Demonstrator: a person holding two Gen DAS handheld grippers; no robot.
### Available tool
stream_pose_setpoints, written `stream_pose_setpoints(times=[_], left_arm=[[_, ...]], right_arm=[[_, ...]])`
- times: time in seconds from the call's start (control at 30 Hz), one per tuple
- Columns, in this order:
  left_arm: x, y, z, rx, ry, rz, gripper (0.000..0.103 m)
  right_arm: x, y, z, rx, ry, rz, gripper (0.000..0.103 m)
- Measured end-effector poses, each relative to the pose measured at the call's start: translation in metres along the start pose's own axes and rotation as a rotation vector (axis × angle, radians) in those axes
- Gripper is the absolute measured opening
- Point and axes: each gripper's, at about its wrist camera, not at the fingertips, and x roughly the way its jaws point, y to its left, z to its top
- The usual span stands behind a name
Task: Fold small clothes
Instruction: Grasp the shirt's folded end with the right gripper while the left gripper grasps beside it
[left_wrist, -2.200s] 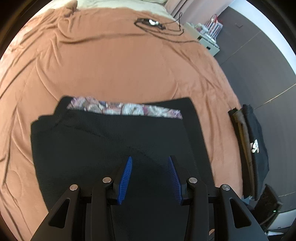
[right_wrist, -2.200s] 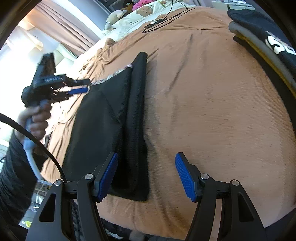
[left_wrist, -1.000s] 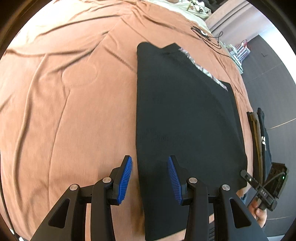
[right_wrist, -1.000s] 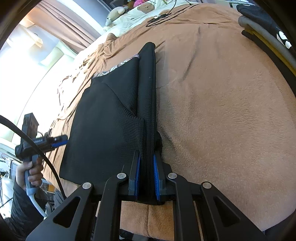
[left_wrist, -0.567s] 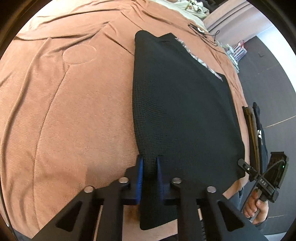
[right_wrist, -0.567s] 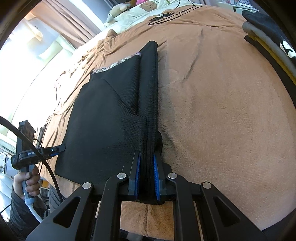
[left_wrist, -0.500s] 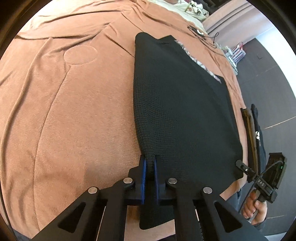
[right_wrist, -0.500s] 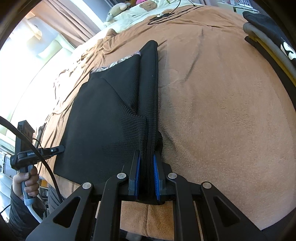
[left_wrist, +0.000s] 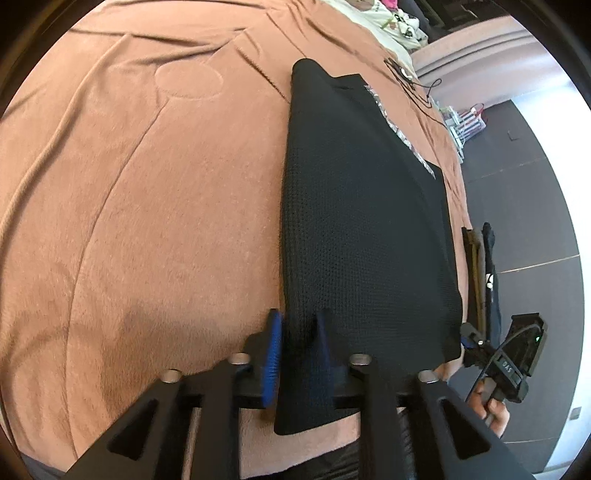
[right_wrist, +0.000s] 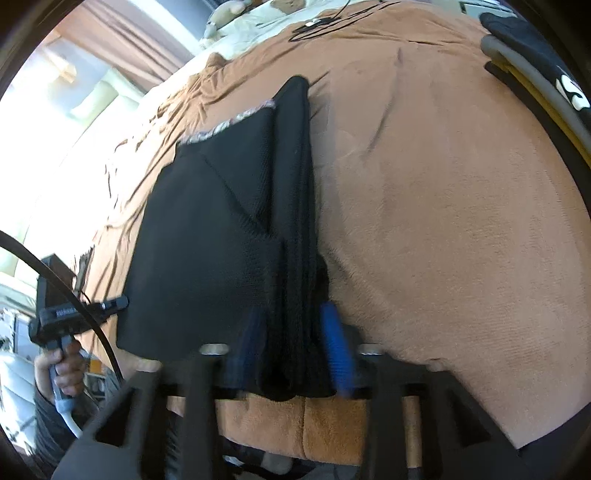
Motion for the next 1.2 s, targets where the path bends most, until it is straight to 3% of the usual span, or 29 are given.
stream_pose_setpoints(times=[0.03, 0.2, 0.3, 0.4, 0.5, 0.53, 0.67, 0.73, 0.8, 1.2], left_arm=[[-0.001, 0.001, -0.001, -0.007, 0.002, -0.011, 0.034], [0.001, 0.005, -0.009, -0.031, 0.049, -0.060, 0.034], [0.001, 0.004, -0.014, -0.028, 0.058, -0.062, 0.034], [0.004, 0.005, -0.018, -0.028, 0.061, -0.066, 0.035], [0.005, 0.006, -0.021, -0.024, 0.059, -0.073, 0.035], [0.005, 0.007, -0.021, -0.029, 0.058, -0.078, 0.035], [0.004, 0.010, -0.023, -0.036, 0.045, -0.095, 0.033], [0.005, 0.012, -0.026, -0.038, 0.056, -0.102, 0.012], [0.003, 0.012, -0.026, -0.042, 0.050, -0.111, 0.007], [-0.051, 0.019, -0.025, -0.001, -0.003, -0.077, 0.006]], right_arm=[[-0.002, 0.000, 0.001, 0.006, -0.015, 0.003, 0.064], [0.003, -0.007, -0.002, 0.009, 0.011, 0.050, 0.064], [0.016, -0.011, -0.005, 0.021, 0.068, 0.116, 0.064], [0.020, -0.013, -0.005, 0.013, 0.067, 0.126, 0.064], [0.020, -0.018, -0.002, 0.046, 0.068, 0.145, 0.045], [0.022, -0.020, -0.001, 0.061, 0.078, 0.154, 0.032], [0.024, -0.023, -0.003, 0.078, 0.084, 0.149, 0.023], [0.024, -0.020, -0.003, 0.080, 0.082, 0.158, 0.015], [0.022, -0.018, -0.005, 0.082, 0.077, 0.162, 0.012], [0.015, 0.015, -0.028, 0.019, 0.083, 0.168, 0.010]])
